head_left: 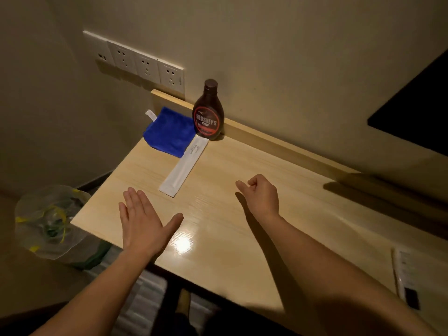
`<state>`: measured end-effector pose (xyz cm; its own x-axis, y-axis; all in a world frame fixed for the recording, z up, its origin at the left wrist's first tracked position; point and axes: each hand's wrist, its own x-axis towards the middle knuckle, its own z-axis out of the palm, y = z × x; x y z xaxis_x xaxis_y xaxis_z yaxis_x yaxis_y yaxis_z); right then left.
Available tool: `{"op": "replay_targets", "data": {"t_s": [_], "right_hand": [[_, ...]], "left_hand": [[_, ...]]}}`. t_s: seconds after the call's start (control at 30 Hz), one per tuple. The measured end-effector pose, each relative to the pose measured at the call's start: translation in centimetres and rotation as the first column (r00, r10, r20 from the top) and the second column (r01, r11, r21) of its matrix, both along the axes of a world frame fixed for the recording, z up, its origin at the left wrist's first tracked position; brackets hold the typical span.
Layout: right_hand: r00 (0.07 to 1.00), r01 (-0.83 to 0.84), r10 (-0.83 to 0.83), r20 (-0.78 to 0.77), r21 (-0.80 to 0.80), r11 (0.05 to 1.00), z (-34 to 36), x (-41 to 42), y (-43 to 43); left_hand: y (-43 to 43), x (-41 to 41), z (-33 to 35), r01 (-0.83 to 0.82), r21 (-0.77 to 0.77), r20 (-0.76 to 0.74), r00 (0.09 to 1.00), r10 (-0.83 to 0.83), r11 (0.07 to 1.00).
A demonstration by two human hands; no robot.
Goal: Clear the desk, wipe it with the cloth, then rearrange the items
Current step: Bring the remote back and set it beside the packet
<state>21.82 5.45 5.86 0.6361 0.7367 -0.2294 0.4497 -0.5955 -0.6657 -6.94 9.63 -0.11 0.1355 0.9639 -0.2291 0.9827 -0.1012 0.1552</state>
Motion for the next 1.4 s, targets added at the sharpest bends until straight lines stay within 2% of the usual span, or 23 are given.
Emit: {"op": "replay_targets", "data": {"t_s": [0.2,0.37,0.47,0.57,0.67,0.73,0.83,1.07,1.23,1.4], "right_hand": [[0.979,0.108,-0.094,0.183,-0.073,0.991,-0.9,7.2,-14.5],[0.912,0.328,-0.292,0.287,-0.083,0.941,-1.3,12.4,-25.8],[0.836,0.47,-0.395,0.381,-0.125,0.874,-1.3,15.4,-30.9],[0.774,0.574,-0.442,0.452,-0.209,0.791,-1.3,17.6,-34.1],[0.747,0.643,-0.507,0.43,-0.274,0.715,-1.4,19.3,-36.1],[0.749,0.655,-0.554,0.363,-0.286,0.699,-1.9,20.5,-36.6],[0.774,0.63,-0.546,0.319,-0.306,0.714,-2.9,22.1,-36.8],[0.818,0.566,-0.447,0.362,-0.364,0.74,-2.9,23.5,-36.3],[0.916,0.341,-0.222,0.334,-0.358,0.869,-1.7,22.4,-35.2],[0.954,0.078,0.022,0.3,-0.317,0.945,0.0,20.1,-31.4]], "left_hand": [[-8.7,9.5,2.1,0.352,0.016,0.157,0.924,-0.35,0.936],[-13.6,15.3,0.9,0.511,-0.008,0.162,0.849,-0.504,0.859],[-14.3,16.3,-0.3,0.542,0.003,0.053,0.839,-0.541,0.84],[-14.4,16.5,-1.0,0.539,0.027,0.021,0.842,-0.539,0.842],[-15.1,16.6,-1.5,0.538,0.05,0.033,0.841,-0.539,0.842],[-15.2,16.9,-1.8,0.536,0.066,0.04,0.841,-0.539,0.842],[-15.3,17.2,-2.0,0.537,0.079,0.037,0.841,-0.54,0.84],[-15.4,17.4,-2.2,0.527,0.1,0.072,0.842,-0.535,0.844],[-15.6,17.5,-2.2,0.536,0.077,0.057,0.839,-0.541,0.841],[-15.9,17.7,-1.9,0.547,0.026,0.093,0.832,-0.547,0.836]]}}
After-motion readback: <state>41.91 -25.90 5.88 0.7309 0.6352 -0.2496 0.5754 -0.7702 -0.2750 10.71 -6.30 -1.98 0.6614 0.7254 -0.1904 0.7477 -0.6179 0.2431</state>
